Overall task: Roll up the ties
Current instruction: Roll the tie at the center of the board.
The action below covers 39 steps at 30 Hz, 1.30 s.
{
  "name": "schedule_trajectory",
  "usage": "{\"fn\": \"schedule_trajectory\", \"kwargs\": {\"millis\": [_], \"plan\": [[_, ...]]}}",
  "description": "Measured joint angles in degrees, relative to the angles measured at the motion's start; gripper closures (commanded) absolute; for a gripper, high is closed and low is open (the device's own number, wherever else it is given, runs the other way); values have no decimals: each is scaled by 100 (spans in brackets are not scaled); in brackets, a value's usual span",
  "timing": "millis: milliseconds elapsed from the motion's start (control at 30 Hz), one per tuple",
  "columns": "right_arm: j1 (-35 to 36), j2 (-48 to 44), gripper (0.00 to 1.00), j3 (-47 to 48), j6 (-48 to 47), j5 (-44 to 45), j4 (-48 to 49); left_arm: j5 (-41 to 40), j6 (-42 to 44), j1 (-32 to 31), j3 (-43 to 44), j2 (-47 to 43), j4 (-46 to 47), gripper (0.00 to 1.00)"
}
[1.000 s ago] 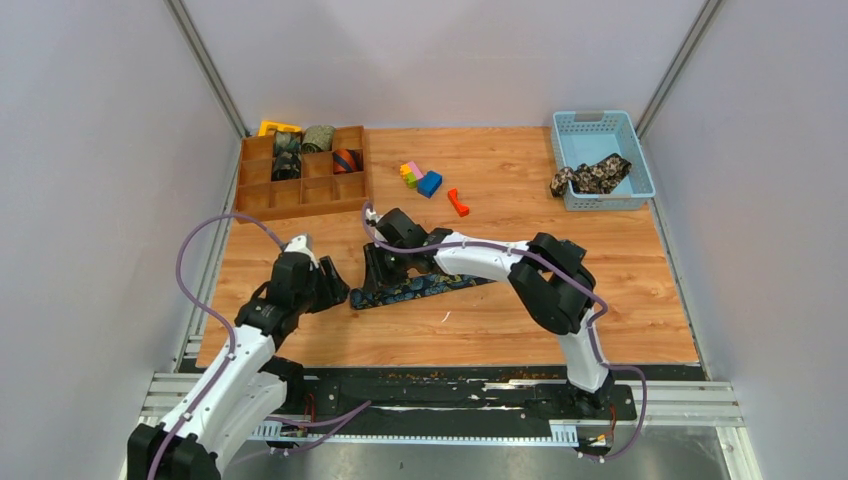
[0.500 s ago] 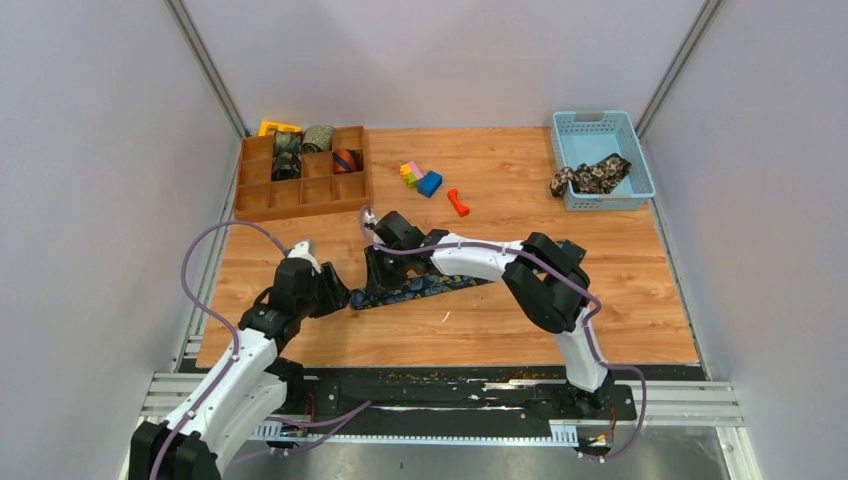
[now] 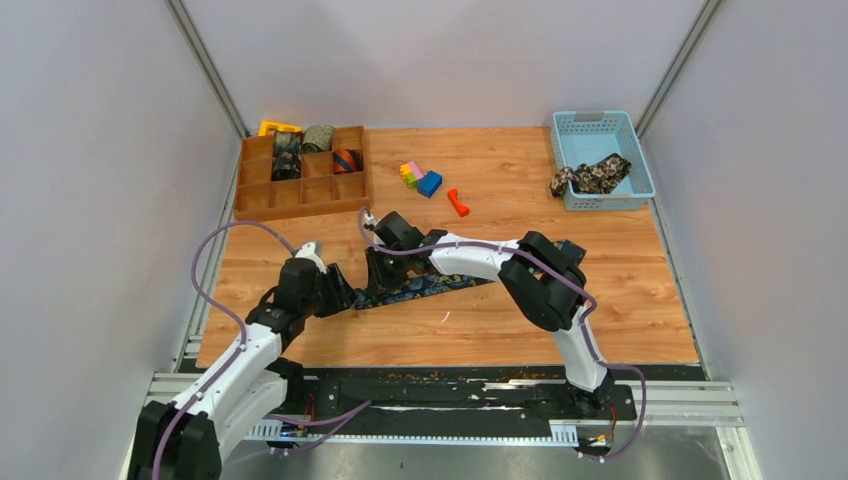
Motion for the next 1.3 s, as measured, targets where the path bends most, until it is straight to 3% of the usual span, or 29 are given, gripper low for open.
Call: {"fn": "schedule_trajectory", "kwargs": {"millis": [933, 1300], "plan": [[-101, 31, 87, -55, -42, -90, 173, 828, -46, 219, -291, 1110, 1436, 55], [-116, 28, 81, -57, -42, -79, 197, 986, -26, 234, -203, 1506, 1753, 83]]}}
